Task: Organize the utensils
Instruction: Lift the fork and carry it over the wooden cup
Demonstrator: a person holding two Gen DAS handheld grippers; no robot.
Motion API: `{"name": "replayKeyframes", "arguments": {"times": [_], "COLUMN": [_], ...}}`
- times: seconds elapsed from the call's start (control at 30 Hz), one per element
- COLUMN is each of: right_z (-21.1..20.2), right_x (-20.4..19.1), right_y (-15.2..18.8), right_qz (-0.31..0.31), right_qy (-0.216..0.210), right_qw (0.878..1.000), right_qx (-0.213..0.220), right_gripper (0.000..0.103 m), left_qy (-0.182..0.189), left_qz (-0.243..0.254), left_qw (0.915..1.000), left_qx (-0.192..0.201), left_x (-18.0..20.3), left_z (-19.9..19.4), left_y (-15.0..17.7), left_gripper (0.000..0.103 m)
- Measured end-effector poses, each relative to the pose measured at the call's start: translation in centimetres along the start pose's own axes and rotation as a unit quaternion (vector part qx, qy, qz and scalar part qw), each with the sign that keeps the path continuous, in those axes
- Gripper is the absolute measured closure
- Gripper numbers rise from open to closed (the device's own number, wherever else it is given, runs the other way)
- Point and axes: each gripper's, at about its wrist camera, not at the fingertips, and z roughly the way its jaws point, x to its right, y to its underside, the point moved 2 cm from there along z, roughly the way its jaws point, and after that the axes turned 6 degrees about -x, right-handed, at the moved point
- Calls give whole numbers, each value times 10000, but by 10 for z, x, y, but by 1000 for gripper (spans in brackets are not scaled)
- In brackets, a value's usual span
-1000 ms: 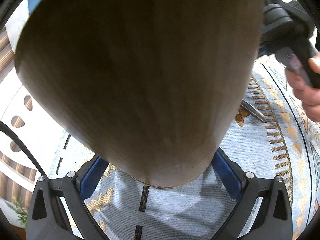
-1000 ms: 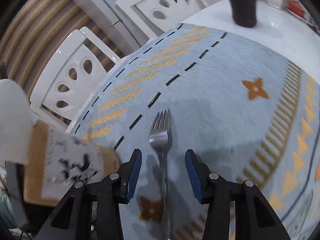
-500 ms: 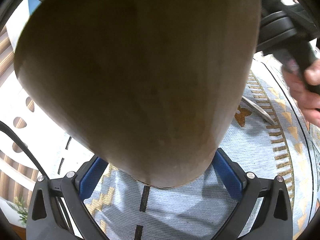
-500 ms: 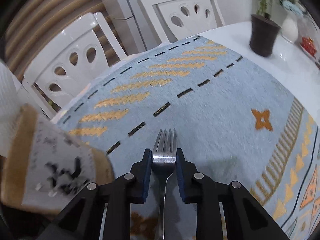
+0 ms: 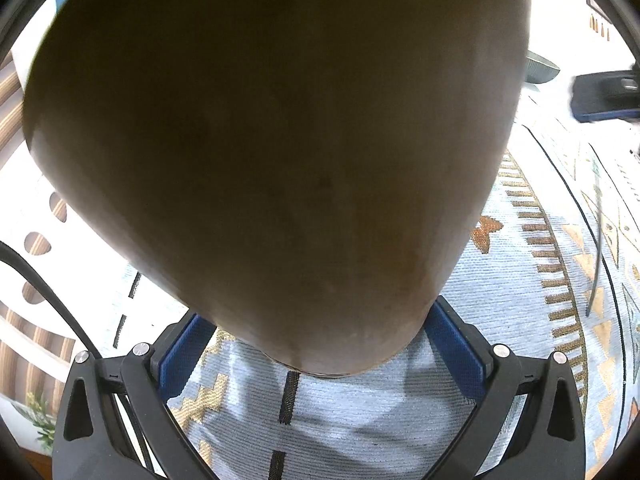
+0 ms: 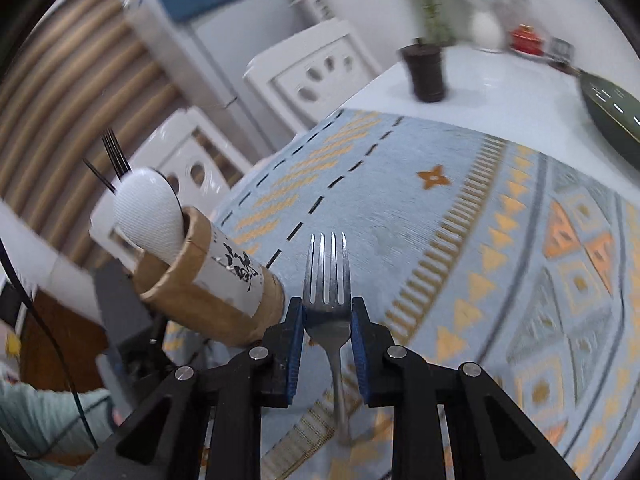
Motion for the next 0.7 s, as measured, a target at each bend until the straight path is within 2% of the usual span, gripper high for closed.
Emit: {"name": "replayKeyframes", "arguments": {"times": [0.17, 0.27, 0.37, 0.43, 0.5, 0.53, 0.6, 0.7], "right_z": [-33, -45, -54, -57, -57, -55, -50, -43], "right_x": [17, 31, 51, 63, 71, 73, 72, 74], "right_y": [28, 44, 62, 72, 75, 75, 72, 66], "right_qz": [709, 1208, 1822, 2223, 2501, 2571, 2500, 2513], "right_qy": [-284, -655, -1029, -1371, -1619, -1567, -1401, -1397], "right_qw": [9966, 9893, 9749, 9604, 9478, 9465, 9518, 9515], "right_qx": [315, 492, 766, 976, 1136, 1164, 1093, 1097], "right_gripper": [82, 83, 84, 94, 94, 94, 94, 95], "left_qy": [11, 29, 42, 41, 46, 58, 73, 87], "left_qz": [-7, -15, -25, -24, -28, -36, -46, -51], "left_qw": [10000, 10000, 10000, 10000, 10000, 10000, 10000, 9999], "left_qx": [-5, -12, -21, -21, -24, -30, -38, -44], "left_x": [-3, -5, -8, -9, -9, -10, -12, -15], "left_z": [-4, -6, -4, -4, -4, -4, -4, -4], "left_y": [-3, -5, -5, -4, -4, -5, -5, -6], "left_gripper": [0, 0, 0, 0, 0, 0, 0, 0]}}
